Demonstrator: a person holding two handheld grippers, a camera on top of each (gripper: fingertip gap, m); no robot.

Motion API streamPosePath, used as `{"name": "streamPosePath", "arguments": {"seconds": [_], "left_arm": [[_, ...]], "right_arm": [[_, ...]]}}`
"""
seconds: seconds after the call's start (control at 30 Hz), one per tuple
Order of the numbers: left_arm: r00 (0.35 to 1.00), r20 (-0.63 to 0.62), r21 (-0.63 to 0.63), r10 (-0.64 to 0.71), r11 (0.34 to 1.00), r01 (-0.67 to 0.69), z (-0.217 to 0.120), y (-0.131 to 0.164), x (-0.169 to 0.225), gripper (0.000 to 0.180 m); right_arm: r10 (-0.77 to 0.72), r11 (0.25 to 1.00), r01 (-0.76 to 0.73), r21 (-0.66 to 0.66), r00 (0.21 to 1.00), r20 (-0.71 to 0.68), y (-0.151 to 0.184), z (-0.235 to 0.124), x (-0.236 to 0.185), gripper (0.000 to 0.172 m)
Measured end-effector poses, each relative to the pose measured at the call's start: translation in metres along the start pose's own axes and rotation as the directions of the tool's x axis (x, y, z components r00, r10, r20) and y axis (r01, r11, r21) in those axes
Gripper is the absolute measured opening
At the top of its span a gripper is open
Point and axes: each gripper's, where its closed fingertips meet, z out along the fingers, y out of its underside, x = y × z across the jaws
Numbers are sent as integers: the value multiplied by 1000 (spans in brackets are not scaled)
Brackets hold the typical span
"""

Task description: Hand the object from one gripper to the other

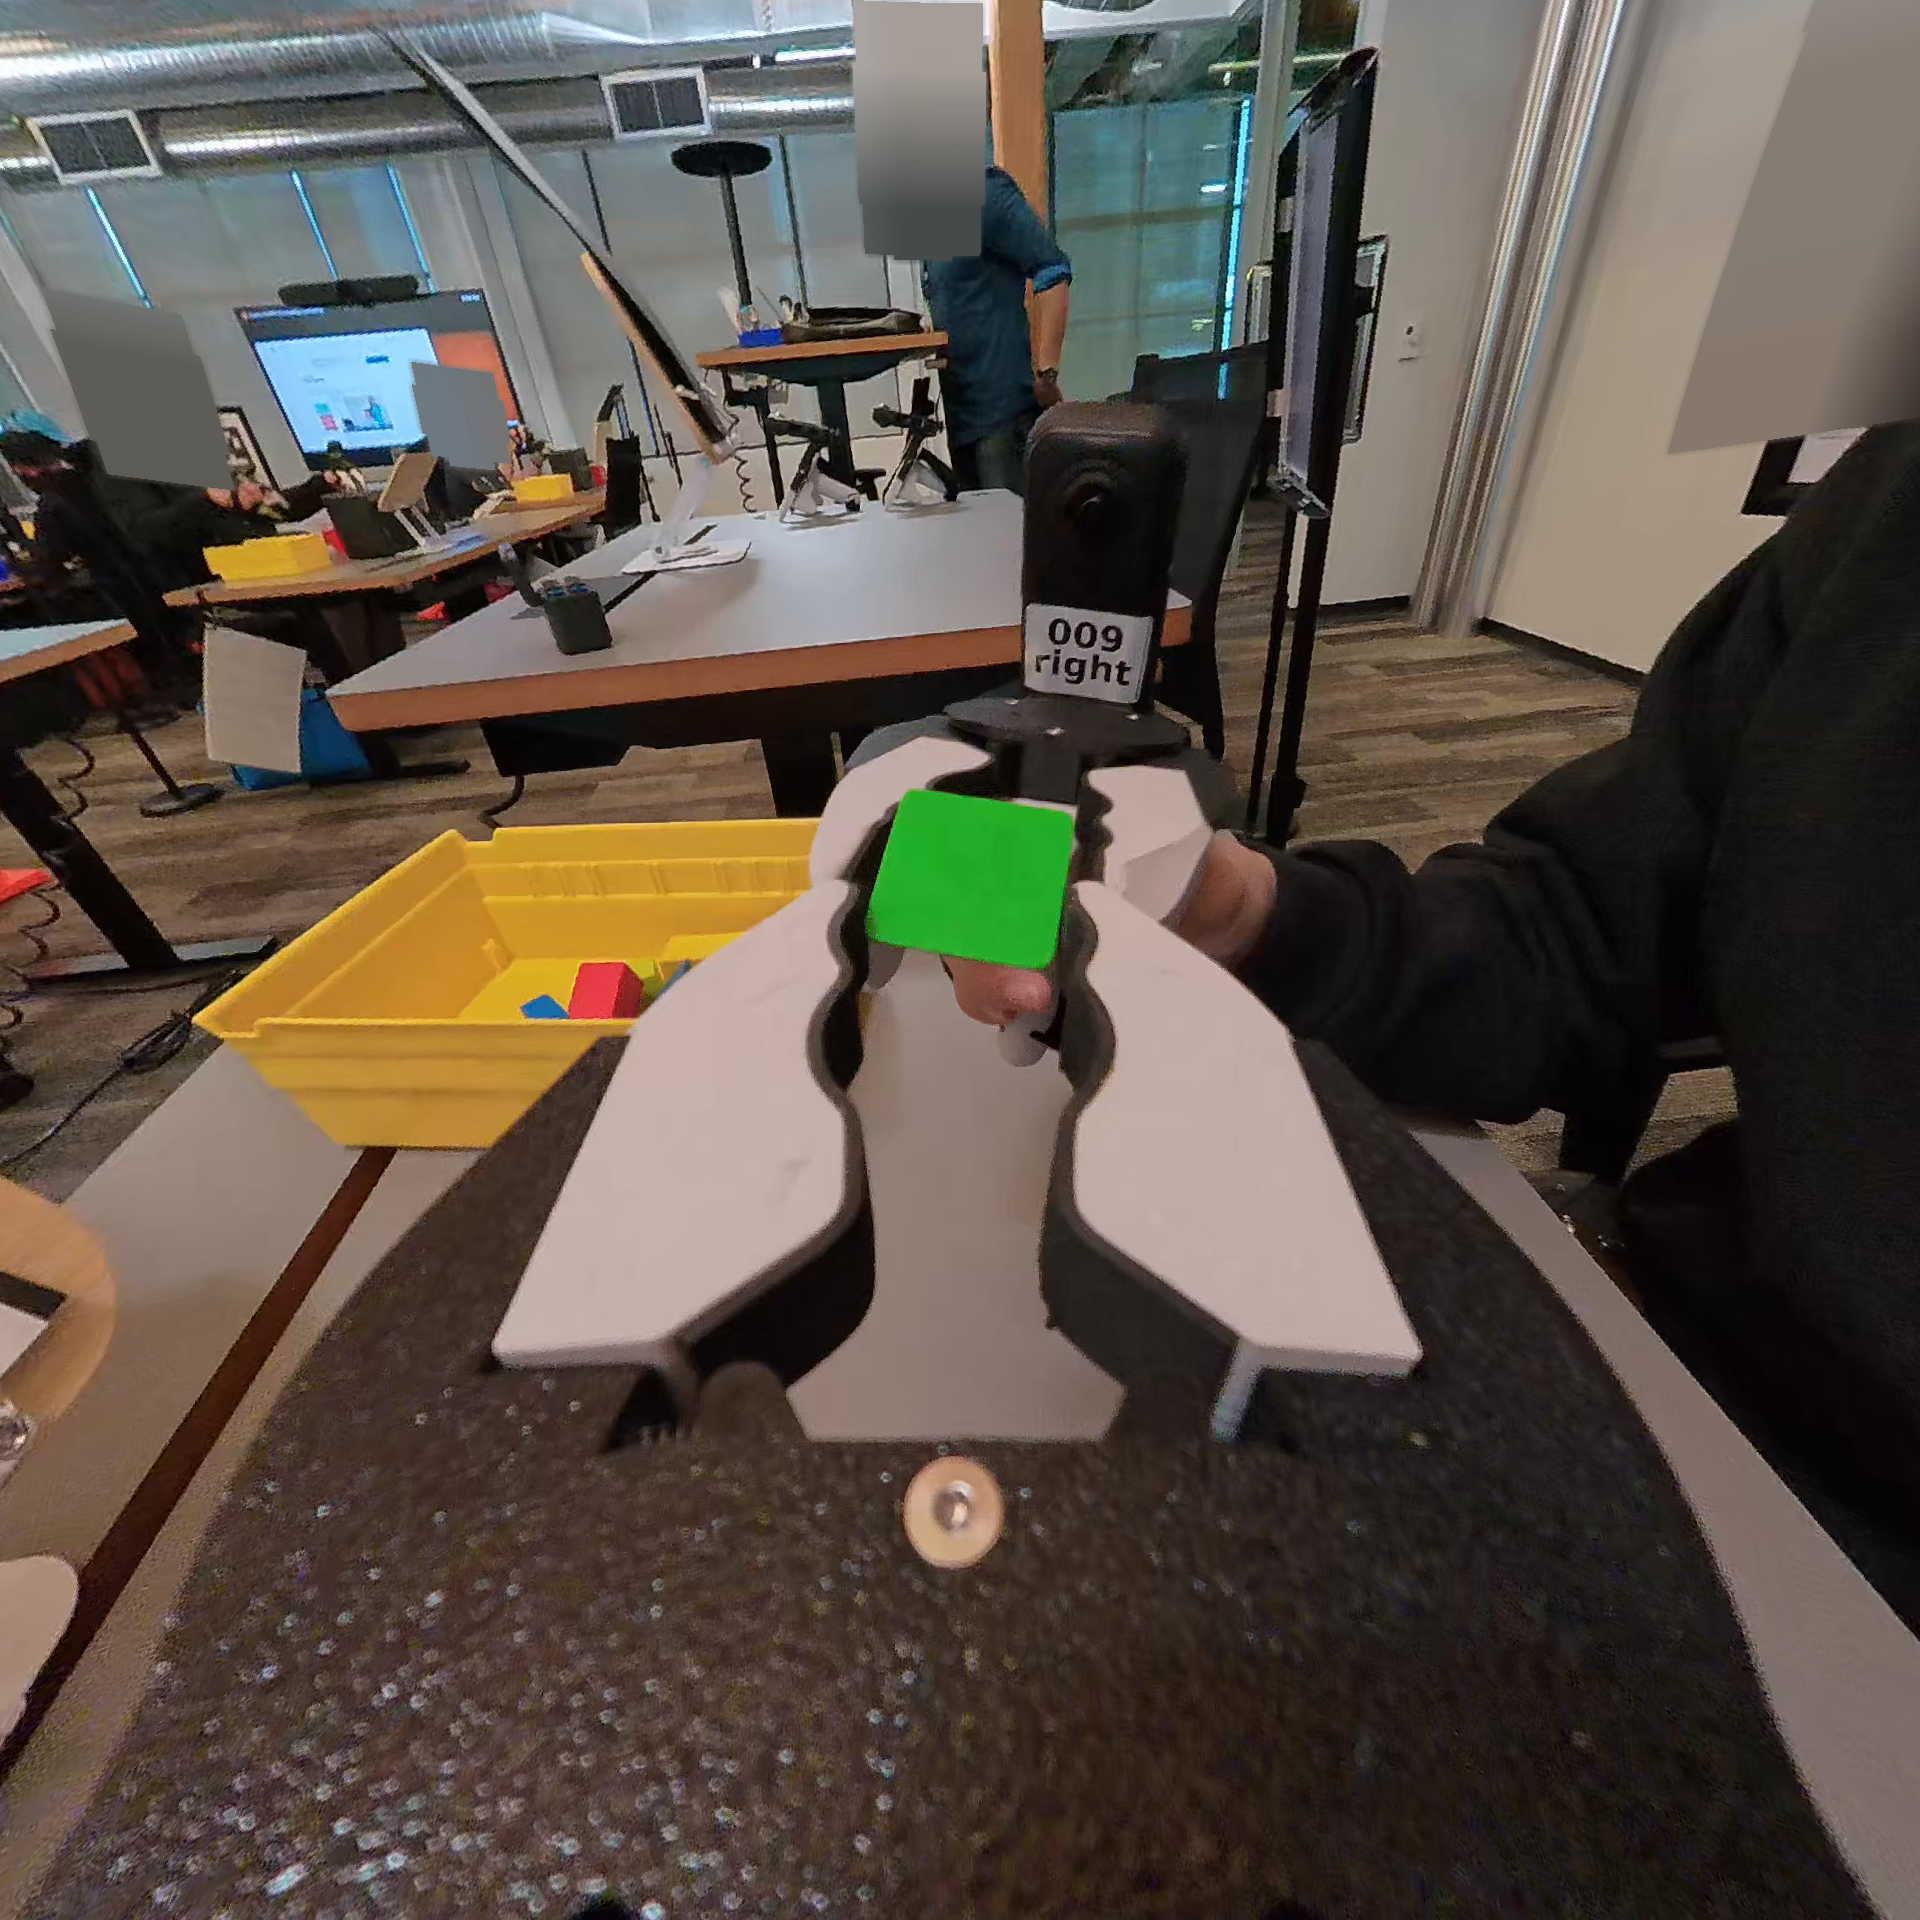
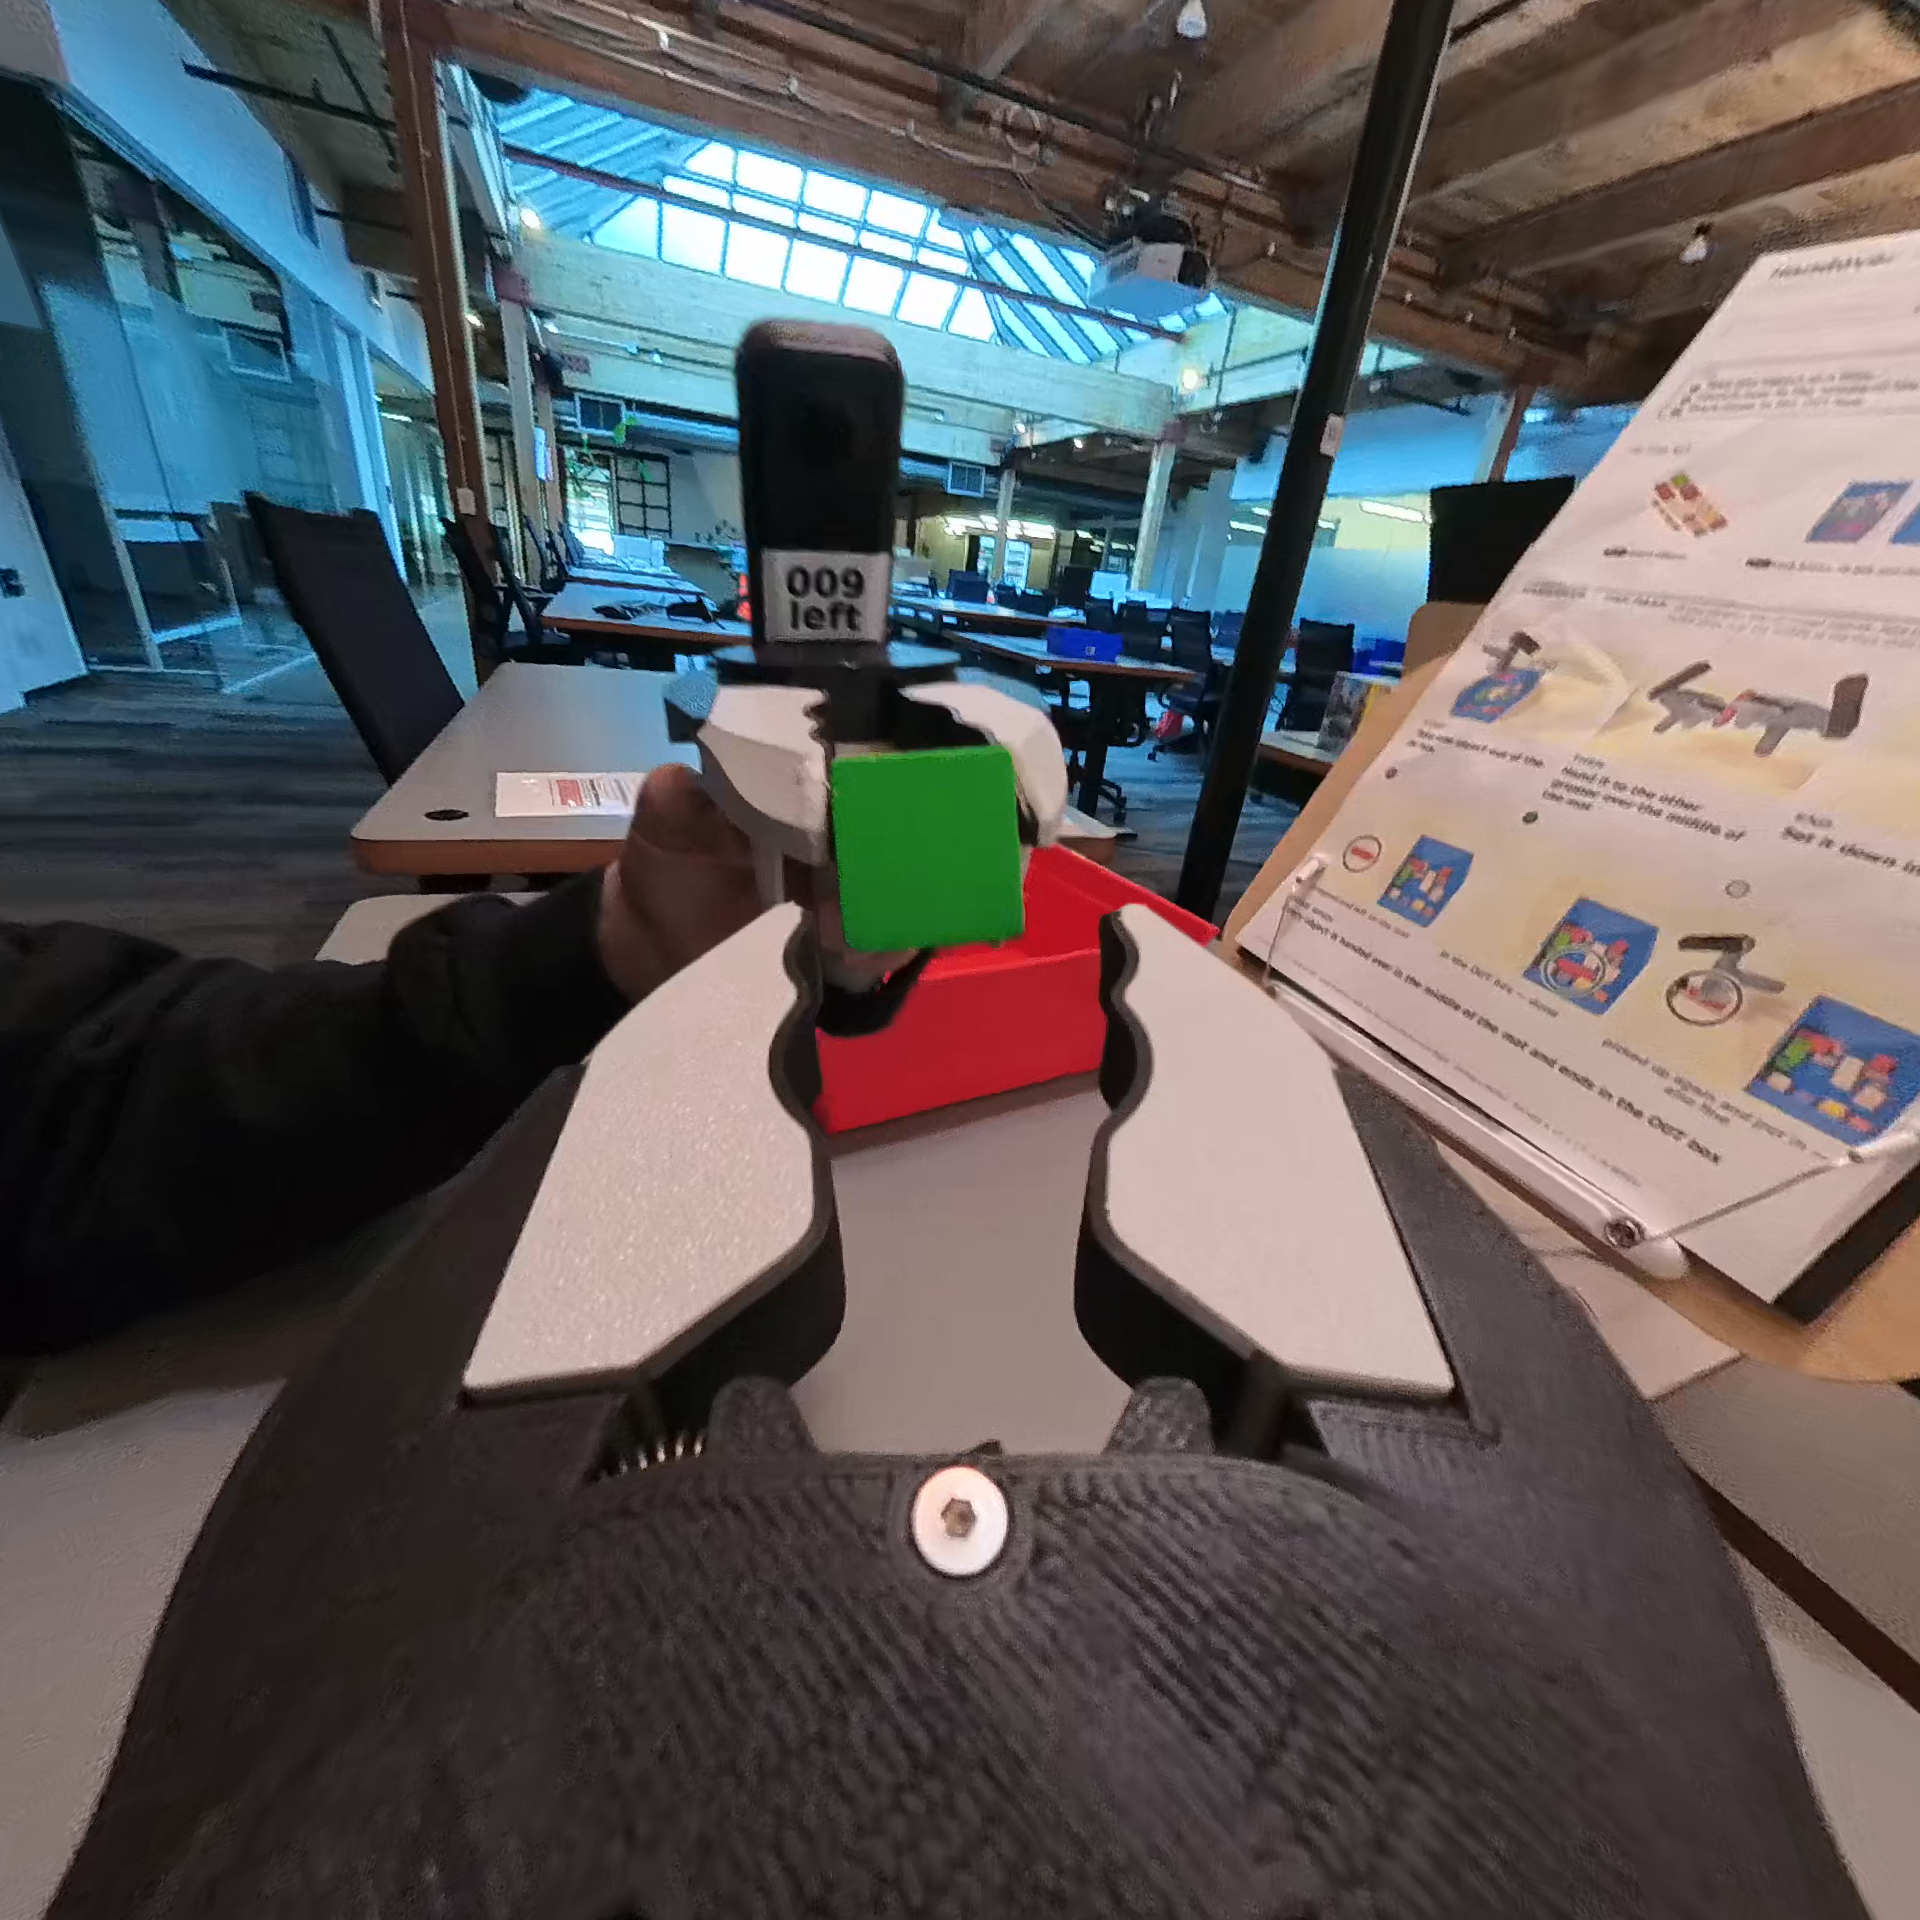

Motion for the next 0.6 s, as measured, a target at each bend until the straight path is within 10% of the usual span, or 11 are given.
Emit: {"name": "streamPosePath", "arguments": {"seconds": [0.4, 0.6], "left_arm": [[999, 5, -35, -42, 998, 43, 4, 8, -1, 39], [979, 200, -55, -47, 997, 59, -15, 9, -29, 51]], "right_arm": [[-85, 996, 85, -23, 996, 2, 0, -2, -4, 34], [-87, 989, 20, -145, 878, -471, 6, -89, 97, 34]]}}
